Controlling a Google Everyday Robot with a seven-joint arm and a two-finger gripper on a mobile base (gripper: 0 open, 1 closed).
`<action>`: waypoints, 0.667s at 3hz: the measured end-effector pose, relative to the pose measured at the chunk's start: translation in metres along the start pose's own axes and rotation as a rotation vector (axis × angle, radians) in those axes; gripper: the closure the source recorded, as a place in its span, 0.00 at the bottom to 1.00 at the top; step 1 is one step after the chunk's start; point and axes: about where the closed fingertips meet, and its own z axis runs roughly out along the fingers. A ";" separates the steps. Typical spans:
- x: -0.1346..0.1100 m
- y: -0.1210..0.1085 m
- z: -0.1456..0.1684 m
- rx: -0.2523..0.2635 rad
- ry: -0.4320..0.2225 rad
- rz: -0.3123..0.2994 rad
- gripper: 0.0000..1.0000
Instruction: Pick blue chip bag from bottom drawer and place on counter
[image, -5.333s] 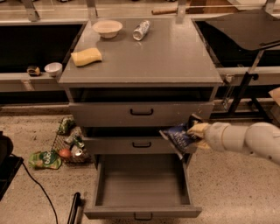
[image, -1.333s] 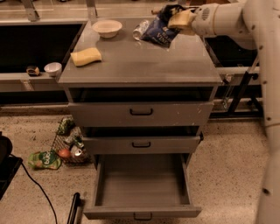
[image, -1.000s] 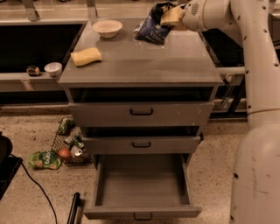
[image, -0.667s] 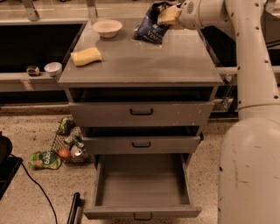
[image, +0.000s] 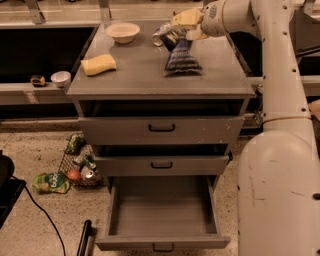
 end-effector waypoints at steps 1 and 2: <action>-0.003 0.001 0.003 0.012 -0.013 0.016 0.00; 0.014 0.010 -0.019 0.036 0.068 0.078 0.00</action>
Offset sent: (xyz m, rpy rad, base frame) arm 0.0082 -0.0703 0.0393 0.2274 -0.0137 -0.1375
